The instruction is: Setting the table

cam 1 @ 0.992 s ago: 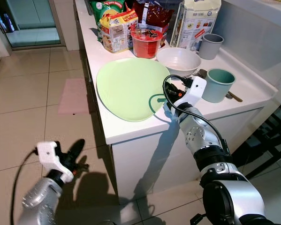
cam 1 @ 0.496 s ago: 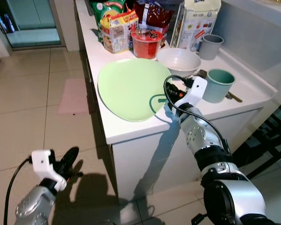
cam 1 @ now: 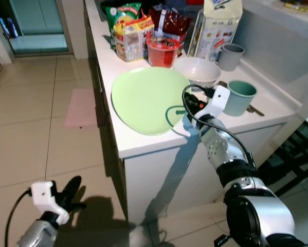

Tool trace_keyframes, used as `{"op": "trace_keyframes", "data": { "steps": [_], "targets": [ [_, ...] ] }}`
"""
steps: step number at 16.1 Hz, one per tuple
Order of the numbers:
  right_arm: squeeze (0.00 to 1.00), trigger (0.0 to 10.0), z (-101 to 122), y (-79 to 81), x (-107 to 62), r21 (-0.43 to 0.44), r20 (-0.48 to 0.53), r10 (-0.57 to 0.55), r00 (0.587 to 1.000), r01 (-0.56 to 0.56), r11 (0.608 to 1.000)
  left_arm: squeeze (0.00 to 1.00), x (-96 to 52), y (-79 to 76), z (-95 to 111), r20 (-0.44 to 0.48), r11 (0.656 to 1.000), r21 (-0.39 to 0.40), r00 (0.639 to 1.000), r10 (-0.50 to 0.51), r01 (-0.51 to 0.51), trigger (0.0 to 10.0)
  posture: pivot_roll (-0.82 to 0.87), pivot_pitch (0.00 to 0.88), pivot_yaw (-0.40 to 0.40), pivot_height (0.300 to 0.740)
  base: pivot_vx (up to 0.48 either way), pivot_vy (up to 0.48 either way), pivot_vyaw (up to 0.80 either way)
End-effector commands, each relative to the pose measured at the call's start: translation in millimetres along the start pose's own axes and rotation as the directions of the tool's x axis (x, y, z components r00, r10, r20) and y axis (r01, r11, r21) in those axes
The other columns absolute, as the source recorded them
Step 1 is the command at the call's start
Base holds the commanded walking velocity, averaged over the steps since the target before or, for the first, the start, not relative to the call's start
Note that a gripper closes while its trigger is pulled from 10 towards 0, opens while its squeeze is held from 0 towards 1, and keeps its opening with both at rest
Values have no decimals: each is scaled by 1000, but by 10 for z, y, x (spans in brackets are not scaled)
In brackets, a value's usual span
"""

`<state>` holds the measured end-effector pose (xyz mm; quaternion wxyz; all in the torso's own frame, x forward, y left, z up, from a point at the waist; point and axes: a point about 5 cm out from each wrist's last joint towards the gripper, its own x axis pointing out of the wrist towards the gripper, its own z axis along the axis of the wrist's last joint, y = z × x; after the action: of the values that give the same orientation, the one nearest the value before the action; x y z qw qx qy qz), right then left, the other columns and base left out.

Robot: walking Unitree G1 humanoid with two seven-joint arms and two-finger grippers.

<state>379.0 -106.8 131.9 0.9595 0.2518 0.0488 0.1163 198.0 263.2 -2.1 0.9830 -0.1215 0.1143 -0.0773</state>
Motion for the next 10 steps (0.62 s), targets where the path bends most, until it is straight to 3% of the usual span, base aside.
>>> {"op": "trace_keyframes", "data": {
  "steps": [1,3,7,10],
  "targets": [
    [0,0,-146,-111,-53,-50,-80,-42,996,38,998,0,90,85,100,-13,999,36,1000,-12,12,10000,149,0,-52,740,0,0,0],
    [0,0,-155,-106,-53,-46,-79,-42,996,39,998,0,187,182,200,-31,999,55,1000,4,-3,10000,148,0,-47,740,0,0,0],
    [0,0,-174,-94,-54,-40,-80,-39,996,36,999,0,212,245,139,-110,995,95,993,38,-27,10000,144,0,-36,740,0,0,0],
    [0,0,-187,-89,-55,-36,-81,-41,996,38,999,0,80,257,-74,-185,995,82,980,71,-57,10000,144,0,-29,740,0,0,0]
  ]
}}
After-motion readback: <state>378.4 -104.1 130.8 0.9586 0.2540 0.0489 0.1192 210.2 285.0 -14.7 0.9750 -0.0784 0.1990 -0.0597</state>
